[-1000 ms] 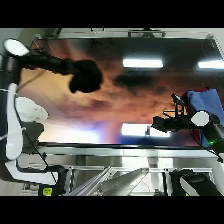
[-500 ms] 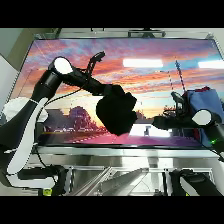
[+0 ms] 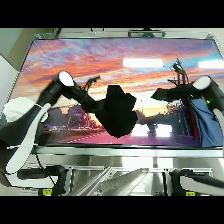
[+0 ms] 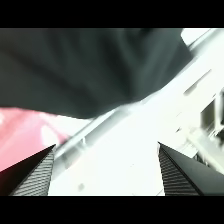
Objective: Fold the shirts.
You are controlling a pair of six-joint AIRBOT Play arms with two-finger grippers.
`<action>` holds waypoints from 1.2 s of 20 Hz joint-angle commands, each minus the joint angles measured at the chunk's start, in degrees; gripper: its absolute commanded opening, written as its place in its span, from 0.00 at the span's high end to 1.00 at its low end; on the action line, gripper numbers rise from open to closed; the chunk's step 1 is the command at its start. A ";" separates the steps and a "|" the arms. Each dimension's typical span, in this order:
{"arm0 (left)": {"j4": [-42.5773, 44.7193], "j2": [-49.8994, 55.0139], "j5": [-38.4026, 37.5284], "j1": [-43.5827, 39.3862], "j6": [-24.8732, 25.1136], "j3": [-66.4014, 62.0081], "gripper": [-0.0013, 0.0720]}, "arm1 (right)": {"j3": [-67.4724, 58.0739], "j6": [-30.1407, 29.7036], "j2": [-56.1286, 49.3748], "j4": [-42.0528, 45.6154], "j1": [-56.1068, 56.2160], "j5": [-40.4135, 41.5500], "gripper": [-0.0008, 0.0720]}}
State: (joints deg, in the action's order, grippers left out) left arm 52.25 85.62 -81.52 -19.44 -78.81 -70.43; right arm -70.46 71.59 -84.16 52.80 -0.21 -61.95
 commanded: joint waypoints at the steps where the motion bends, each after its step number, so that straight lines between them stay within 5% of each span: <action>1: 0.33 -0.04 5.64 -2.58 0.94 10.71 0.01 | -10.54 -3.50 -15.34 -9.57 -0.17 -2.56 0.35; 10: -4.20 0.02 19.39 1.92 2.67 20.52 0.01 | -18.38 -4.33 -30.62 -14.23 5.92 -6.10 0.36; 13: -7.87 0.02 26.51 1.90 5.55 19.50 0.01 | -18.47 -8.37 -31.15 -21.42 6.25 -8.04 0.64; 15: -8.55 0.02 29.97 1.90 5.70 18.36 0.04 | -18.93 -11.15 -31.08 -25.29 6.21 -10.84 0.92; 16: -8.98 0.02 30.69 1.90 5.70 17.88 0.08 | -19.41 -11.63 -31.08 -25.83 6.21 -12.31 0.95; 19: -8.90 0.02 30.47 1.90 5.77 16.33 0.82 | -20.50 -11.61 -30.64 -26.08 6.12 -14.01 0.95; 20: -8.92 0.00 30.05 1.90 5.90 15.76 0.95 | -20.50 -11.61 -30.10 -26.10 5.99 -14.01 0.95; 24: -8.72 -1.73 23.32 2.10 8.35 9.44 0.95 | -20.52 -11.50 -24.92 -26.10 4.59 -15.67 0.95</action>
State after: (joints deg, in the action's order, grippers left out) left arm 43.81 85.14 -54.57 -17.50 -71.94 -57.19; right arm -90.76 60.34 -112.16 27.42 5.26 -75.85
